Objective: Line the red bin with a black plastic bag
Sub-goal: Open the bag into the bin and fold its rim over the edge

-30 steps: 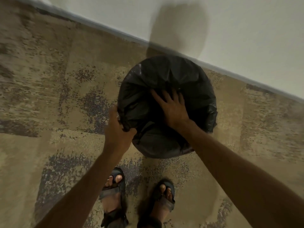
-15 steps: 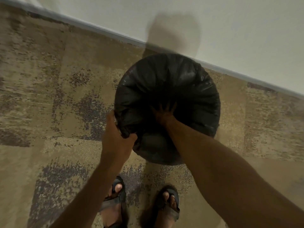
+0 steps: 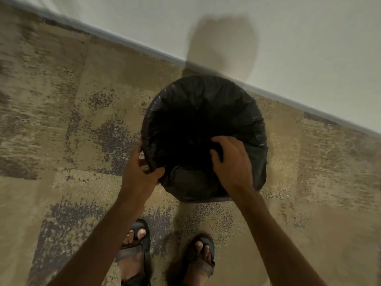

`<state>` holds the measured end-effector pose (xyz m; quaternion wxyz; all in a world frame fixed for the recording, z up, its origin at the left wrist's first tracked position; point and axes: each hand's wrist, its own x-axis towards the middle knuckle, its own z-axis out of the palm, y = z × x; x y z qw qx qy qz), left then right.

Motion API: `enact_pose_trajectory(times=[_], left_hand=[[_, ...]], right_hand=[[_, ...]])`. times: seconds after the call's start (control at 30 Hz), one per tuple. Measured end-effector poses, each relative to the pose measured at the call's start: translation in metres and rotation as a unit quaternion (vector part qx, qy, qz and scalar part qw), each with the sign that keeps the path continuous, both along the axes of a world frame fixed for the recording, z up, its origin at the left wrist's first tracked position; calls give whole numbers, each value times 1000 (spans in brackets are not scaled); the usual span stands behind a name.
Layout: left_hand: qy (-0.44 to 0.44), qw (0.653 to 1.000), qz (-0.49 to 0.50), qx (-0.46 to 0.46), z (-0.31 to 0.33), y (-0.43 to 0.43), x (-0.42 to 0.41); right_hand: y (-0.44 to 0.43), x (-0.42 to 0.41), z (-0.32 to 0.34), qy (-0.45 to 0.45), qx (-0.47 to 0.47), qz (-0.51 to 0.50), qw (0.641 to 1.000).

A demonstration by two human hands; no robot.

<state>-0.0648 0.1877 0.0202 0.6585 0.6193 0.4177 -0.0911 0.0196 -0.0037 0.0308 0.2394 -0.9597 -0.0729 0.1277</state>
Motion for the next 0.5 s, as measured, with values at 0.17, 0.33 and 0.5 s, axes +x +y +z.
enact_pose_trajectory(times=[0.17,0.33,0.5], left_hand=[[11,992,79,-95,4,0,-7],[27,979,130,-155,3,-4,-12],[38,956,178,-230,0,-9,-11]], right_hand=[[-31,-24,25,-53,48,-267,961],[-52,-32,15,118,352,-493,787],[-73,-39,-1,228,554,-531,600]])
